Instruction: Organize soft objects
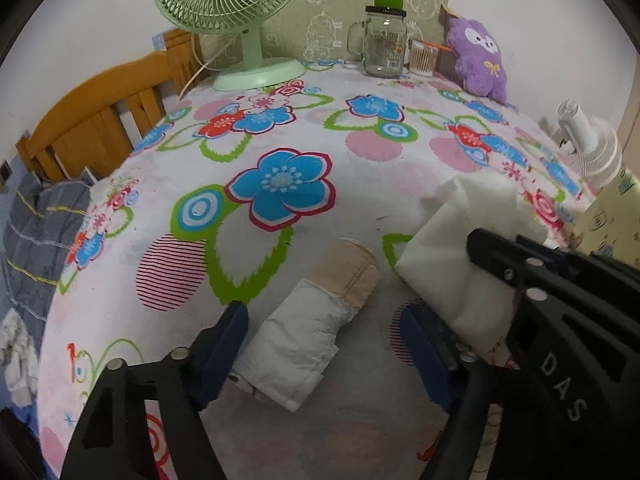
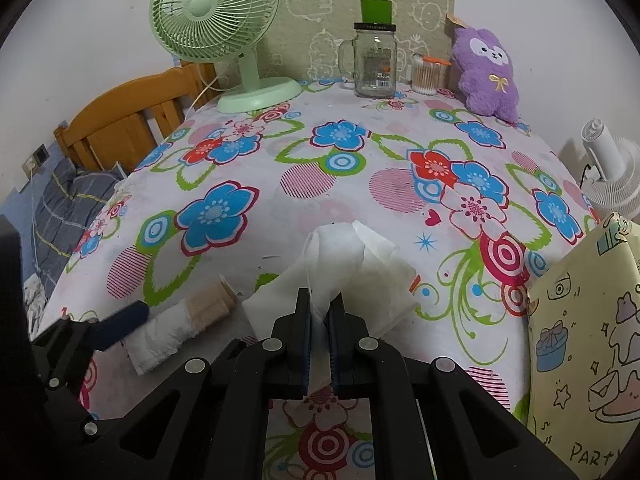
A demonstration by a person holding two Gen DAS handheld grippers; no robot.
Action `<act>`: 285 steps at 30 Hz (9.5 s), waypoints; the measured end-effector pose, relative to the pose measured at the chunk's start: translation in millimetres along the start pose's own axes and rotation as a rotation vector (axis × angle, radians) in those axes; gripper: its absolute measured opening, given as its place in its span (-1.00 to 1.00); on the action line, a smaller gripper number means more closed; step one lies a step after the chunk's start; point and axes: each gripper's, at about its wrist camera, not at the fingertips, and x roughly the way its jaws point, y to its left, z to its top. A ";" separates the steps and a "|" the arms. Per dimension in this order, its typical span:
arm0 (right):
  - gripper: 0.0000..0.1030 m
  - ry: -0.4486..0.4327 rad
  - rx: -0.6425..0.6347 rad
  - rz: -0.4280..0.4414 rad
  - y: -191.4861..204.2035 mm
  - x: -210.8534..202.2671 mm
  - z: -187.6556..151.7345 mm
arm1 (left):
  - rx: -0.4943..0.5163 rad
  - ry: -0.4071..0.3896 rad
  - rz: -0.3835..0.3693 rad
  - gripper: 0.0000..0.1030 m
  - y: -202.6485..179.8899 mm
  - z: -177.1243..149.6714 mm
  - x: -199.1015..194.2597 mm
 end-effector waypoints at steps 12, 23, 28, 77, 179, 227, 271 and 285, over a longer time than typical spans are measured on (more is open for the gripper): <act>-0.81 0.001 -0.002 0.010 2.0 -1.3 -0.3 | 0.012 -0.022 -0.038 -0.51 -7.7 1.0 -6.4; -0.81 -0.025 -0.003 0.019 -3.3 -20.6 -3.4 | 0.013 -0.065 -0.050 -0.53 -18.6 1.5 -26.1; -0.81 -0.042 -0.004 0.021 -7.0 -31.5 -4.1 | 0.014 -0.088 -0.044 -0.53 -23.5 0.6 -37.6; -0.81 -0.268 -0.028 0.058 -51.5 -165.9 17.5 | 0.029 -0.319 -0.010 -0.53 -82.1 23.1 -158.1; -0.44 -0.128 0.243 -0.159 -242.3 -140.6 -37.2 | 0.312 -0.148 -0.198 0.36 -266.6 14.3 -91.6; 0.86 -0.339 0.152 -0.160 -144.2 -220.5 -32.2 | 0.217 -0.350 -0.146 0.91 -179.5 1.3 -185.3; 0.98 -0.517 0.106 -0.127 -65.2 -277.2 -35.5 | 0.016 -0.525 0.027 1.00 -51.2 -12.7 -244.4; 0.99 -0.515 0.114 -0.132 -65.7 -277.4 -38.0 | -0.006 -0.528 0.029 1.00 -43.4 -14.6 -245.9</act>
